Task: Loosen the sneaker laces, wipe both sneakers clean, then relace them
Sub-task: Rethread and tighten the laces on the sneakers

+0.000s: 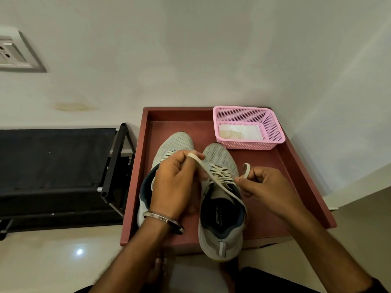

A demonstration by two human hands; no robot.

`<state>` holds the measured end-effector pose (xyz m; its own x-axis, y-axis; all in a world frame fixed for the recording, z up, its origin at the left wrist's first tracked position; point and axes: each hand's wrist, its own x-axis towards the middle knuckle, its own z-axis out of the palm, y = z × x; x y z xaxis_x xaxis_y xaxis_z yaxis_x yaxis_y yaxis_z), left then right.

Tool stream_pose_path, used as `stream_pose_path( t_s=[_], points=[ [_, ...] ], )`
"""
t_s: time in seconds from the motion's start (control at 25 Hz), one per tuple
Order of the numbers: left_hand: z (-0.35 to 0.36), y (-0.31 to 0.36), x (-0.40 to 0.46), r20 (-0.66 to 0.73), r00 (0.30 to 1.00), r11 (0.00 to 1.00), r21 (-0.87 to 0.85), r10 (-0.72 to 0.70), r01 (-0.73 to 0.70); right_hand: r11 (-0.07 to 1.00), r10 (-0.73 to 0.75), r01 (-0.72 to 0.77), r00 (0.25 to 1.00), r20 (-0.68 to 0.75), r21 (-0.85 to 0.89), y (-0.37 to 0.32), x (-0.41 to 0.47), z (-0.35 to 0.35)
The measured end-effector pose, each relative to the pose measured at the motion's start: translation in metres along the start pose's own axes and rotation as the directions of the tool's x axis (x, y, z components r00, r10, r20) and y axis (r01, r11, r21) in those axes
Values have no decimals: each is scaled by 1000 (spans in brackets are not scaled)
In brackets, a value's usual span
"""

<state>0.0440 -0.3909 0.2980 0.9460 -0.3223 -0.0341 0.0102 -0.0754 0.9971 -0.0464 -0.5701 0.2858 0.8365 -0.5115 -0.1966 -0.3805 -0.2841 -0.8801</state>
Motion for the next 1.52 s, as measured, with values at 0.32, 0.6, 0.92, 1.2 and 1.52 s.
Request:
stream_pose_path(
  t_s=[0.32,0.6,0.92,1.2,1.52],
  points=[
    [10,2,-7,-96,991,962,266,89,-61,1000,-18,18,1000,-3,-25,3,2,1],
    [9,0,-12,-98,970,833,537,222,-136,999,-31,30,999,-20,-43,5,2,3],
    [13,-1,-14,302,934,563,746,189,-355,999,-30,30,999,-20,-38,4,2,3],
    [11,-6,-13,456,864,476,725,211,-499,998,-36,35,999,-17,-42,4,2,4],
    [14,-10,-12,364,877,494,727,313,-478,998,-38,37,999,-15,-57,5,2,4]
  ],
)
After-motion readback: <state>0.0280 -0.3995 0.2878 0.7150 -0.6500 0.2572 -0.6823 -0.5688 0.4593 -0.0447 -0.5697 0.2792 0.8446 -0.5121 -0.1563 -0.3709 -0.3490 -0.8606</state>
